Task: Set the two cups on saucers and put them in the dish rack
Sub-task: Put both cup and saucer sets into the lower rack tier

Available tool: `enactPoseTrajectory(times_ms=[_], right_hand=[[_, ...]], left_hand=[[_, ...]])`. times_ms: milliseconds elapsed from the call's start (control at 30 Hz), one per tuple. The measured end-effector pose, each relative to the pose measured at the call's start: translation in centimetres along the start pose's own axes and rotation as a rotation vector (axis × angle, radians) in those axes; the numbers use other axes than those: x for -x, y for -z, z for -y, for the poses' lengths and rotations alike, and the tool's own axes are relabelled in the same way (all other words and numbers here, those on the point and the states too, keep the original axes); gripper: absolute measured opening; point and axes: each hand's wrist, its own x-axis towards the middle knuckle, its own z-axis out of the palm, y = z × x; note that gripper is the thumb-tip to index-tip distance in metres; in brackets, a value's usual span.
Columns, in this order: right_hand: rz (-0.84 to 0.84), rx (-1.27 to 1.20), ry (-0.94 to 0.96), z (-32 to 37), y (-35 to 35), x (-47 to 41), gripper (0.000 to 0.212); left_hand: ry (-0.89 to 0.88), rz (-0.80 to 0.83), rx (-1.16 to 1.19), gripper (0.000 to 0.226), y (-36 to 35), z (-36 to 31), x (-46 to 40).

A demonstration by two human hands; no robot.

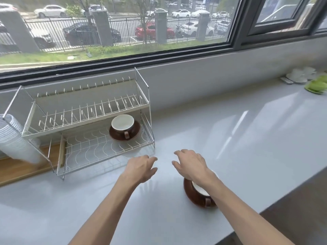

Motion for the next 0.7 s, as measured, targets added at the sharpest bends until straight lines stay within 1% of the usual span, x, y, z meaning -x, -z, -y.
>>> enactPoseTrajectory(times_ms=[167, 333, 400, 567, 700], right_hand=[[-0.015, -0.099, -0.134, -4.3, -1.3, 2.8, 0.048], [-0.051, -0.202, -0.259, -7.6, -2.7, 4.6, 0.049], [-0.074, -0.264, -0.298, -8.5, -3.5, 5.2, 0.05], [-0.114, -0.478, -0.397, -9.7, -5.5, 5.9, 0.055], [-0.102, -0.629, -0.455, -10.1, -6.9, 5.5, 0.052]], left_hand=[[-0.103, -0.091, 0.041, 0.05, -1.4, -4.4, -0.5], [-0.127, -0.168, 0.198, 0.054, -3.4, -8.3, -1.2], [-0.107, -0.176, 0.323, 0.058, -4.3, -9.6, -1.2], [0.01, -0.187, 0.617, 0.062, -6.4, -11.7, -0.8], [0.105, -0.117, 0.826, 0.065, -8.0, -12.4, -1.0]])
